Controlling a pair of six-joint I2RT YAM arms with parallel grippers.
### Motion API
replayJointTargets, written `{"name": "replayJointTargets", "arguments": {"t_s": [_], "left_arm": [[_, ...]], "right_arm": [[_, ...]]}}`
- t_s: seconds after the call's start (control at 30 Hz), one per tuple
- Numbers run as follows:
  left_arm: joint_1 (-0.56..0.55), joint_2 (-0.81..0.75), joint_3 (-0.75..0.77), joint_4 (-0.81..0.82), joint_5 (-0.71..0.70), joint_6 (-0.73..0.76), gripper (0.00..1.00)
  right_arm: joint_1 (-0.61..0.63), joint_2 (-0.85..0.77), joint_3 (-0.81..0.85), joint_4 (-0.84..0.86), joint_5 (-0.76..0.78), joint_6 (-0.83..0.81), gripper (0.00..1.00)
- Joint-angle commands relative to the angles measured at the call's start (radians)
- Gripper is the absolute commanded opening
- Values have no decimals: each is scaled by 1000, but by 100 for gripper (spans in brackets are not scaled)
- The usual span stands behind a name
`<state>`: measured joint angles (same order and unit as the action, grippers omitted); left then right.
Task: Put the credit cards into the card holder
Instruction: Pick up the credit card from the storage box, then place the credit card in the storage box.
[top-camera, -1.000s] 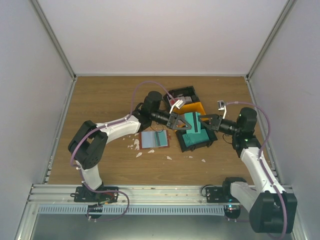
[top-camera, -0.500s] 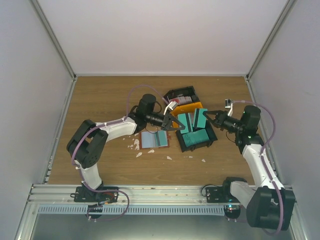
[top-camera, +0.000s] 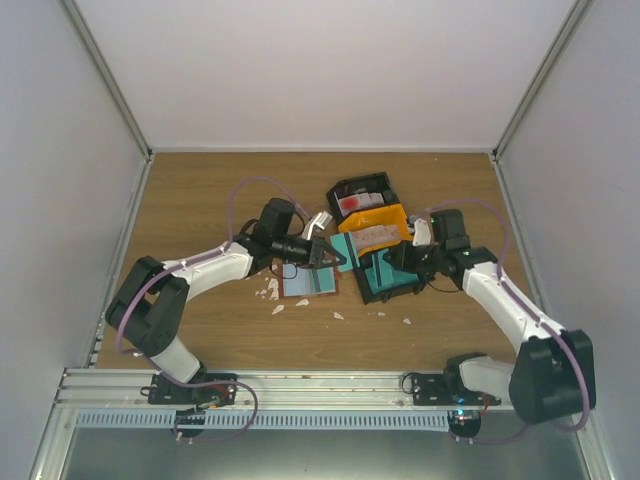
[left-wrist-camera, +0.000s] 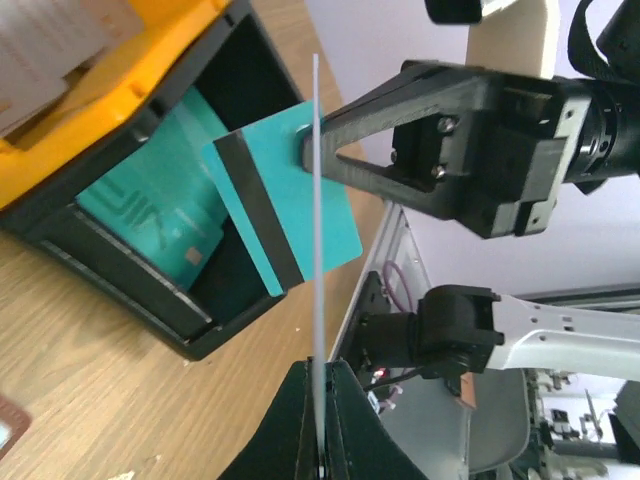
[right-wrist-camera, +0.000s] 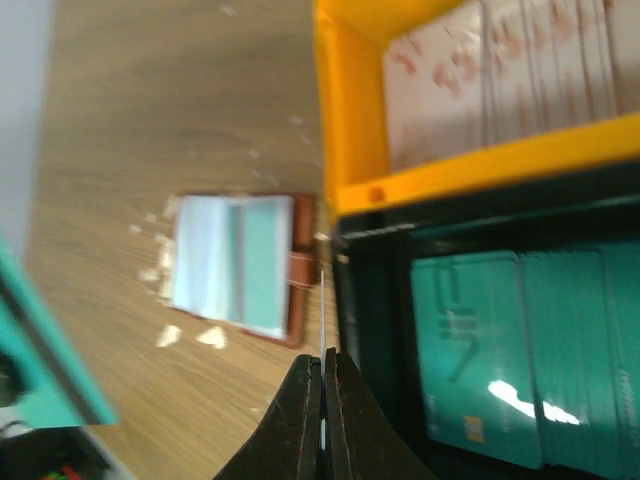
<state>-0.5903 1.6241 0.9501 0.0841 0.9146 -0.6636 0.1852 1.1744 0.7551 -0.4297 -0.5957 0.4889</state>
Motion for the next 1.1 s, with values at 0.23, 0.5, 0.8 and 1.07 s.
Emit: {"name": "replayJointTargets", "arguments": {"t_s": [0.23,0.5,0.8,1.07], "left_arm": [[28,-64,-60,-76,-102,67,0],[44,-72,-85,-76,-100,68,0],[49,-95,-104,-76,-100,72,0],[49,-122,-117,-76,-89,75,0]], "right_arm": [[160,185,105,-120,383,-54,0],[251,313,180,-120,463,-42,4],[319,306,184,-103,403,-16,40],[318,189,166,-49,315,20,49]]}}
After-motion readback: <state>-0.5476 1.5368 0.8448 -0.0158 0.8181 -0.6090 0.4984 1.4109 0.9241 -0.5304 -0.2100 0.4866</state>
